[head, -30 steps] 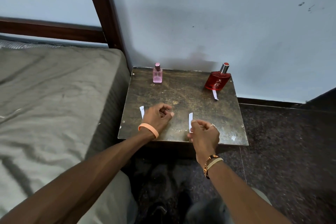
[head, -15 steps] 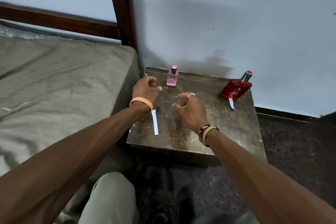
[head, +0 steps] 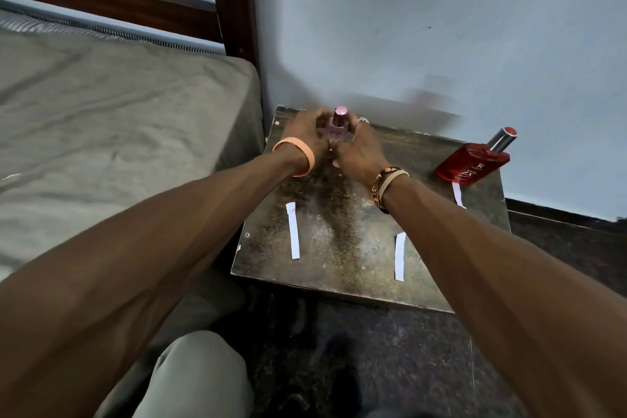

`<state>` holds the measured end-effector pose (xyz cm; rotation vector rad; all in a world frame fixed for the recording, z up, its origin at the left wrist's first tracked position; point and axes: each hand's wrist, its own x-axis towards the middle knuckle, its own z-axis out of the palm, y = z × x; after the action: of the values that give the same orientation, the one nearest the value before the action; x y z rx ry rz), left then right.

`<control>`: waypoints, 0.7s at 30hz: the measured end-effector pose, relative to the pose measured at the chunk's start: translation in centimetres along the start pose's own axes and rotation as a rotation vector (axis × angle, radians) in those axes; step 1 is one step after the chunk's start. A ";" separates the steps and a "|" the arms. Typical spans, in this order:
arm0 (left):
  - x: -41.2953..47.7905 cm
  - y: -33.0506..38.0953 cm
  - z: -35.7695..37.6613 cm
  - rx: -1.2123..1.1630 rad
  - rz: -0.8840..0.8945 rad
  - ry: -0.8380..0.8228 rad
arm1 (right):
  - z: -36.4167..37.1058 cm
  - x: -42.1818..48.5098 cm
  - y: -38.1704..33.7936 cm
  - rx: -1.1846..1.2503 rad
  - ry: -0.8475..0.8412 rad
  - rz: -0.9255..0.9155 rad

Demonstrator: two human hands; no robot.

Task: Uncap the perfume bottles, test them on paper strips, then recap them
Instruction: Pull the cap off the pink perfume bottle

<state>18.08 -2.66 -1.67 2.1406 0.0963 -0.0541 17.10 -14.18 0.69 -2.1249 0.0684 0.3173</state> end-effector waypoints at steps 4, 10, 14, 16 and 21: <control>-1.1 -0.1 0.1 0.055 0.068 0.065 | 0.2 -1.1 0.3 0.019 0.093 -0.040; -6.0 3.3 1.0 -0.007 0.154 -0.025 | -3.4 -7.2 1.9 -0.094 0.191 -0.147; -10.1 6.5 4.2 -0.032 0.226 -0.192 | -7.4 -12.8 4.7 -0.127 0.256 -0.131; -12.1 8.1 6.7 -0.024 0.248 -0.282 | -9.9 -15.9 6.5 -0.166 0.285 -0.079; -16.1 11.3 13.0 0.033 0.221 -0.394 | -14.6 -21.1 10.6 -0.162 0.312 0.052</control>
<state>3.06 -20.44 1.97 2.1207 -0.3724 -0.3472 -2.21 -33.69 4.86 -2.3213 0.2882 0.0193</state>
